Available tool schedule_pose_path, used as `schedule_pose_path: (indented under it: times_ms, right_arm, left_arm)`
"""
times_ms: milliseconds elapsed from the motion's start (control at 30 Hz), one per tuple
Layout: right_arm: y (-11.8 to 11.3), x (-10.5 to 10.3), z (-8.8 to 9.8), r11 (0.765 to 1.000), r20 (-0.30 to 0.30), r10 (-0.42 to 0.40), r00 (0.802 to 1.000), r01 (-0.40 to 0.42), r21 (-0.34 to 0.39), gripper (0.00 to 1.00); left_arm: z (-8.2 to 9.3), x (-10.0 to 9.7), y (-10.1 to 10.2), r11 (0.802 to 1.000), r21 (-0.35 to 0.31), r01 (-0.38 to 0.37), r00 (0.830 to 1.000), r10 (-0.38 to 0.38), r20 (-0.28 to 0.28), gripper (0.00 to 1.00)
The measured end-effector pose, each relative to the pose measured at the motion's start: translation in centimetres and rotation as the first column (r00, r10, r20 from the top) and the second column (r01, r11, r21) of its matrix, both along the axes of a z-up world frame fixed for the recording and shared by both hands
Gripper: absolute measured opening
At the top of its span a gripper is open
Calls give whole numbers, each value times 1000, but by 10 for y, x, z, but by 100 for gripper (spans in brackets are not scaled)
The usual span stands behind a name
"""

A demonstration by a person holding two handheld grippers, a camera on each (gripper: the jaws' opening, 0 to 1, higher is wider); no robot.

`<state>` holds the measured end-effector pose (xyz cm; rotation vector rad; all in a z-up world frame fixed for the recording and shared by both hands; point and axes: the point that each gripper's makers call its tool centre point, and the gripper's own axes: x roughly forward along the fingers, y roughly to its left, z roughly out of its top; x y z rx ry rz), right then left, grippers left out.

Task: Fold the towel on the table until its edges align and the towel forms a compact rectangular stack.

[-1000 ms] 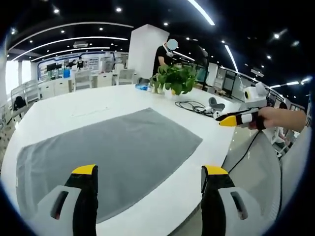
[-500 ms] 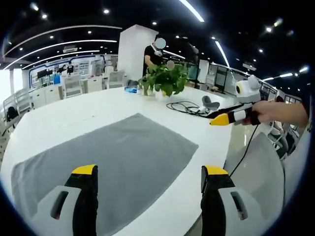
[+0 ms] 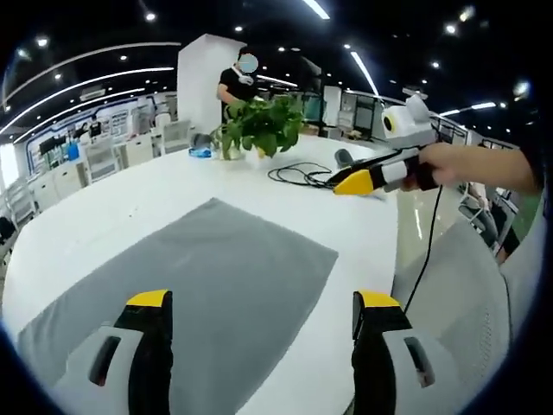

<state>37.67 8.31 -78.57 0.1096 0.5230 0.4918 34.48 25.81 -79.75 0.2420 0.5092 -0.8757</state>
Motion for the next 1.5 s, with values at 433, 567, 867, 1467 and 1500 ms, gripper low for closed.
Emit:
schedule_pose_path:
  times_ms: [433, 567, 867, 1467, 1500]
  right_arm:
    - [-13, 31, -5, 999, -2, 34, 999, -34, 9, 54]
    - [-16, 39, -7, 999, -2, 42, 999, -42, 14, 54]
    - [-21, 57, -17, 999, -2, 41, 999, -41, 19, 53]
    - [-17, 95, -30, 999, 8, 39, 999, -39, 9, 51]
    - [-17, 97, -32, 999, 7, 40, 999, -40, 9, 51]
  left_arm:
    - [-6, 11, -46, 998, 10, 62, 998, -62, -14, 88]
    - [-12, 10, -55, 997, 22, 78, 997, -78, -20, 88]
    - [-25, 7, -82, 990, 53, 128, 992, -127, -22, 87]
    - [-44, -13, -139, 930, 76, 360, 932, -362, 16, 73]
    - [-46, -12, -141, 927, 82, 366, 929, -369, 20, 72]
